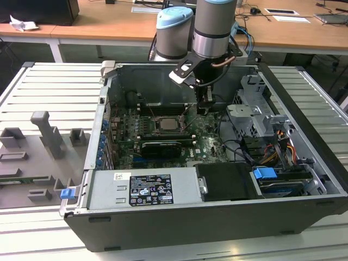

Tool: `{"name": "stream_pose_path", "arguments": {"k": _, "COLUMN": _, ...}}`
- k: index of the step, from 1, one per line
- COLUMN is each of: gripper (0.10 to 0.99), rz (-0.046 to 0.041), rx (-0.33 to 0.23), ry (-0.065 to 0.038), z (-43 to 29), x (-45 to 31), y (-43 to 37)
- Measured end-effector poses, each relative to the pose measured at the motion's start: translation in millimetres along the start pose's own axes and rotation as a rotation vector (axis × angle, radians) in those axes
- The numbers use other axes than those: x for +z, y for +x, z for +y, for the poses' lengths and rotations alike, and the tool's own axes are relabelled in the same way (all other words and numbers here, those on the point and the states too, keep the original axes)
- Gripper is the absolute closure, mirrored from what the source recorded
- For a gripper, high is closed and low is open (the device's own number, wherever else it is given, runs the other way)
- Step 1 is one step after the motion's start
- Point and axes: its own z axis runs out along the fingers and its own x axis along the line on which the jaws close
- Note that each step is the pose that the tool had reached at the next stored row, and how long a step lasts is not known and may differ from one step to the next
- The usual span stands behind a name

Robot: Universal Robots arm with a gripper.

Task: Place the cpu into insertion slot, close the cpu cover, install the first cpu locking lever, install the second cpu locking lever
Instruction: 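Close the cpu cover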

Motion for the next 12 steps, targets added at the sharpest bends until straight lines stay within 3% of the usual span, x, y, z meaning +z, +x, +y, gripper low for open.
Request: {"name": "stream_pose_path", "arguments": {"k": 12, "gripper": 0.980, "rz": 0.0000, "rx": 0.000, "ry": 0.000, "z": -3.2, "x": -0.1, "y": 0.1}}
